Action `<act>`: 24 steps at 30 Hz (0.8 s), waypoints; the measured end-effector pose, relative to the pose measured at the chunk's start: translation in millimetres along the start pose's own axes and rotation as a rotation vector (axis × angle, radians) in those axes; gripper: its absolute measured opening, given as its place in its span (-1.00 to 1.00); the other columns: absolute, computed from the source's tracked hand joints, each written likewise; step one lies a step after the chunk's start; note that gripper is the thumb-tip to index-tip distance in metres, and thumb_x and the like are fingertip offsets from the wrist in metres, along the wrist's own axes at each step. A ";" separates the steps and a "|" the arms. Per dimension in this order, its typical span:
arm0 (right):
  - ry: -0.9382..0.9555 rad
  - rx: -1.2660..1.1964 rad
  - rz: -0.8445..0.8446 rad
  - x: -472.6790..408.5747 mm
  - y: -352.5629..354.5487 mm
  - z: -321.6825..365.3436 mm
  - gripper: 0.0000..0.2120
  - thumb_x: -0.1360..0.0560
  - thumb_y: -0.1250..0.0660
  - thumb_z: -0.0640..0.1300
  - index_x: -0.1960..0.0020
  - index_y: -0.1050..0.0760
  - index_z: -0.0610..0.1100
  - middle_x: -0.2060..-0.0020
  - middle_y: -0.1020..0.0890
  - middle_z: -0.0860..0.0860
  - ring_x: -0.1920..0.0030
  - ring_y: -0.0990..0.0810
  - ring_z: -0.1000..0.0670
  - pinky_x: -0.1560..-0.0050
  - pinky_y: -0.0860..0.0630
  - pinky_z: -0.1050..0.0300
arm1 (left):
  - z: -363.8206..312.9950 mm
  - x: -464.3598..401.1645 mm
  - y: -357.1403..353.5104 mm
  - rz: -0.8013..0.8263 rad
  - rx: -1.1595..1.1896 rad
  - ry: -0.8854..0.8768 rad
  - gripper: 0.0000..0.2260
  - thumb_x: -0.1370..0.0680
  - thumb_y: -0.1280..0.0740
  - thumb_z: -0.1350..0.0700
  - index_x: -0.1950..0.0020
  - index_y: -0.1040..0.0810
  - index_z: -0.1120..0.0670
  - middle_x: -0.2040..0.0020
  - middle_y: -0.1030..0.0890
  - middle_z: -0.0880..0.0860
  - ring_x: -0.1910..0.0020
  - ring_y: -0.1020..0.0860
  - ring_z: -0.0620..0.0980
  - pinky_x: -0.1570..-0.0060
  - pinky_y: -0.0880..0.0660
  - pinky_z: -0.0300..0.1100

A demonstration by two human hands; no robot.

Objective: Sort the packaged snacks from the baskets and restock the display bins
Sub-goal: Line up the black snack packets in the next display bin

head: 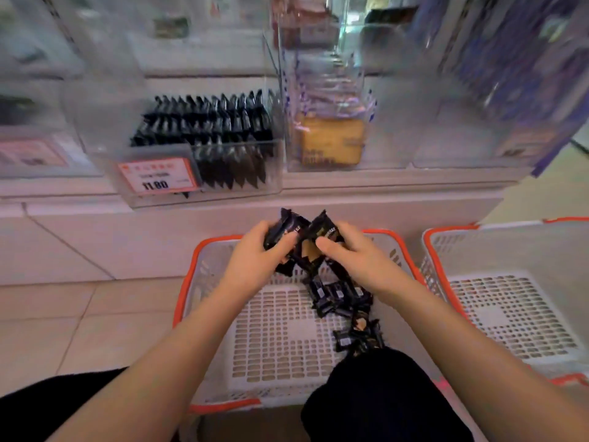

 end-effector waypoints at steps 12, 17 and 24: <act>-0.052 -0.237 -0.038 -16.2 -46.1 64.1 -0.89 -0.54 -0.29 -0.17 -0.03 -0.50 0.00 0.20 -0.63 0.12 0.21 -0.61 0.22 0.21 -0.49 0.34 | -45.5 9.7 76.0 -0.132 0.283 -0.072 -0.87 -0.59 -0.16 -0.05 0.09 -0.45 -0.09 0.25 -0.60 -0.15 0.27 -0.56 -0.30 0.30 -0.45 -0.44; -0.137 -0.547 -0.252 -18.1 -52.6 50.9 -0.89 -0.55 -0.27 -0.20 -0.03 -0.54 -0.07 0.17 -0.67 0.02 0.15 -0.63 0.05 0.18 -0.54 0.20 | -39.1 14.0 87.2 -0.112 0.421 0.013 -0.84 -0.61 -0.17 0.09 0.09 -0.51 -0.08 0.16 -0.59 -0.13 0.19 -0.56 -0.23 0.25 -0.45 -0.35; -0.195 -0.618 -0.317 -18.1 -71.3 42.2 -0.81 -0.53 -0.29 -0.15 -0.14 -0.46 -0.08 0.03 -0.65 -0.02 0.02 -0.63 0.00 0.02 -0.54 0.13 | -45.3 18.4 86.0 0.101 0.563 -0.008 -0.72 -0.59 -0.21 0.17 0.19 -0.65 -0.05 0.26 -0.67 -0.08 0.30 -0.60 -0.20 0.31 -0.50 -0.35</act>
Point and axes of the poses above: each hand's wrist, its own x-axis away from the middle knuckle, its own y-axis out of the back of the hand, z = x × y, the point moved 3 cm from there along -x, towards the middle knuckle
